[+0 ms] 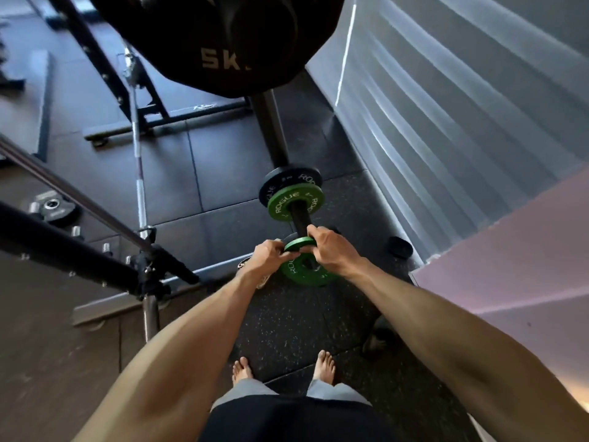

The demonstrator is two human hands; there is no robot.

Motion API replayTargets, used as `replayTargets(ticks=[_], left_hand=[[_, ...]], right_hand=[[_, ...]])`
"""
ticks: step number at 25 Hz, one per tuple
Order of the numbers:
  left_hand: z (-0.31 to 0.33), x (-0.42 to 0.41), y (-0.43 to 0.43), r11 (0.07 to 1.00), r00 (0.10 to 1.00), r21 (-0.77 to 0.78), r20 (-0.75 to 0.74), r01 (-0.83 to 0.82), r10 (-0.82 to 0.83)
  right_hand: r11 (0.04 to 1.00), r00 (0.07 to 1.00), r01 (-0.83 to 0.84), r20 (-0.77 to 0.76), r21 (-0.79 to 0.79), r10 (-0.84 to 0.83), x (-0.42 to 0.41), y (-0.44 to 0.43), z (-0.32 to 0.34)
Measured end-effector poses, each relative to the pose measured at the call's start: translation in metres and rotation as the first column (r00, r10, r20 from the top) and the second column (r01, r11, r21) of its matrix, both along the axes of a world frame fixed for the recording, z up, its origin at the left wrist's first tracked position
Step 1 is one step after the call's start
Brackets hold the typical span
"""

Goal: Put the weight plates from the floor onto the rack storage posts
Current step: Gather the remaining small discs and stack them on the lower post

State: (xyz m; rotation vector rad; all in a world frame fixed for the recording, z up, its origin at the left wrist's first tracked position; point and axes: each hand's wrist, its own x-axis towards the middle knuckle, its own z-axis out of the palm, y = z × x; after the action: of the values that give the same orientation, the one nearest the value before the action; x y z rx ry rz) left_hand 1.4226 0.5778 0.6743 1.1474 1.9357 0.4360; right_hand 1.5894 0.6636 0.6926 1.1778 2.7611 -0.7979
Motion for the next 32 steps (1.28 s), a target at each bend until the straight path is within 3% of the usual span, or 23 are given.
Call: replayTargets(ticks=[9,15,18,20,24,29,32], left_hand=[[-0.01,0.011,0.013,0.973,0.968,0.076,-0.107,-0.218,0.225],[-0.015,0.002,0.036,0.924,0.915,0.092,-0.134,-0.371,0.38],[-0.005,-0.001,0.029,0.899,0.905,0.167,-0.071,-0.404,0.42],[0.002,-0.003,0.019,0.867,0.877,0.156,-0.01,-0.473,0.48],[-0.004,-0.018,0.001,0.835,0.835,-0.018,-0.047,-0.55,0.549],[0.0,-0.021,-0.009,0.863,0.838,-0.313,0.26,-0.398,0.48],[0.011,-0.009,0.006,0.883,0.786,-0.323,0.417,-0.341,0.456]], right_hand=[[0.901,0.966,-0.245,0.009,0.358,0.259,-0.011,0.038,-0.014],[0.858,0.966,-0.219,-0.023,0.465,0.258,-0.038,0.073,-0.015],[0.836,0.968,-0.199,-0.03,0.511,0.249,-0.055,0.088,-0.014],[0.835,0.974,-0.165,-0.044,0.524,0.22,-0.062,0.091,-0.013],[0.853,0.984,-0.074,-0.1,0.516,0.146,-0.06,0.088,-0.016],[0.897,0.946,0.255,-0.283,0.36,-0.155,-0.022,0.072,-0.03],[0.887,0.894,0.4,-0.311,0.229,-0.323,0.005,0.059,-0.036]])
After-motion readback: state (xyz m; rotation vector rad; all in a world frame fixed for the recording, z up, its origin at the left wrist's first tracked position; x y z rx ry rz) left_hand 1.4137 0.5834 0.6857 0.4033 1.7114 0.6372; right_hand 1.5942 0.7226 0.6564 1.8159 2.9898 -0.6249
